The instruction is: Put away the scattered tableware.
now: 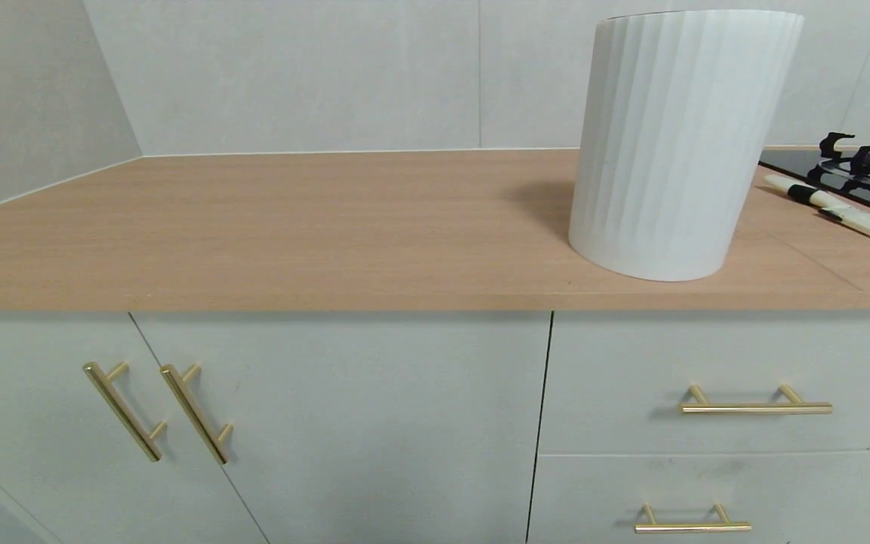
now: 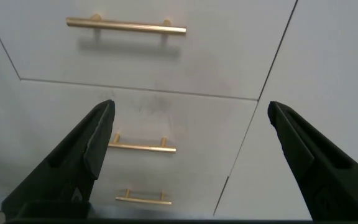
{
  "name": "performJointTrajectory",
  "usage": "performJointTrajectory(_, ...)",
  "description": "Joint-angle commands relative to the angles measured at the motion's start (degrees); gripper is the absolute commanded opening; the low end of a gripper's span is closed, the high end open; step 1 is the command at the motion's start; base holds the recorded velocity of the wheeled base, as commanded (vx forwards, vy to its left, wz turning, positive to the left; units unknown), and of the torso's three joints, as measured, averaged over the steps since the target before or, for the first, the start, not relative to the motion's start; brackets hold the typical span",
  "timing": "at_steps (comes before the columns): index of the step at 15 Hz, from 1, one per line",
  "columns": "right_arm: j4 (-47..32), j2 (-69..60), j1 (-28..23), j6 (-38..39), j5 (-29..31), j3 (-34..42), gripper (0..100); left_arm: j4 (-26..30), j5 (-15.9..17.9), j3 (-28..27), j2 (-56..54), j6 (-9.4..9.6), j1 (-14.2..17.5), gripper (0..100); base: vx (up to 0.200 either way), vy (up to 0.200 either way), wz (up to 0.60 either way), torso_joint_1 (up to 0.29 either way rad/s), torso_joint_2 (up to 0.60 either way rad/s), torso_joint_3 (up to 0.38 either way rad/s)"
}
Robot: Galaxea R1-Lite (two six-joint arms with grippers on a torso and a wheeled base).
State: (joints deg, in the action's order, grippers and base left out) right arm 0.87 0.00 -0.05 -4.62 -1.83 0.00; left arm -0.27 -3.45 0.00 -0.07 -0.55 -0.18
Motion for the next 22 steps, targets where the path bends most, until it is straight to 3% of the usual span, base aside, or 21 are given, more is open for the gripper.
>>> performJointTrajectory(1, 0.0, 0.1, 0.0, 0.0, 0.0, 0.0, 100, 0.0, -0.1, 0.0, 0.1, -0.07, 0.0, 100, 0.000, 0.000, 0.00, 0.000, 0.00, 0.000)
performJointTrajectory(4, 0.0, 0.1, 0.0, 0.0, 0.0, 0.0, 100, 0.0, -0.1, 0.0, 0.1, -0.07, 0.0, 100, 0.000, 0.000, 0.00, 0.000, 0.00, 0.000)
performJointTrajectory(13, 0.0, 0.1, 0.0, 0.0, 0.1, 0.0, 100, 0.0, -0.1, 0.0, 0.1, -0.07, 0.0, 100, 0.000, -0.200, 0.00, 0.004, 0.00, 0.002)
performJointTrajectory(22, 0.0, 0.1, 0.0, 0.0, 0.1, 0.0, 100, 0.0, -0.1, 0.0, 0.1, -0.07, 0.0, 100, 0.000, 0.000, 0.00, 0.000, 0.00, 0.000)
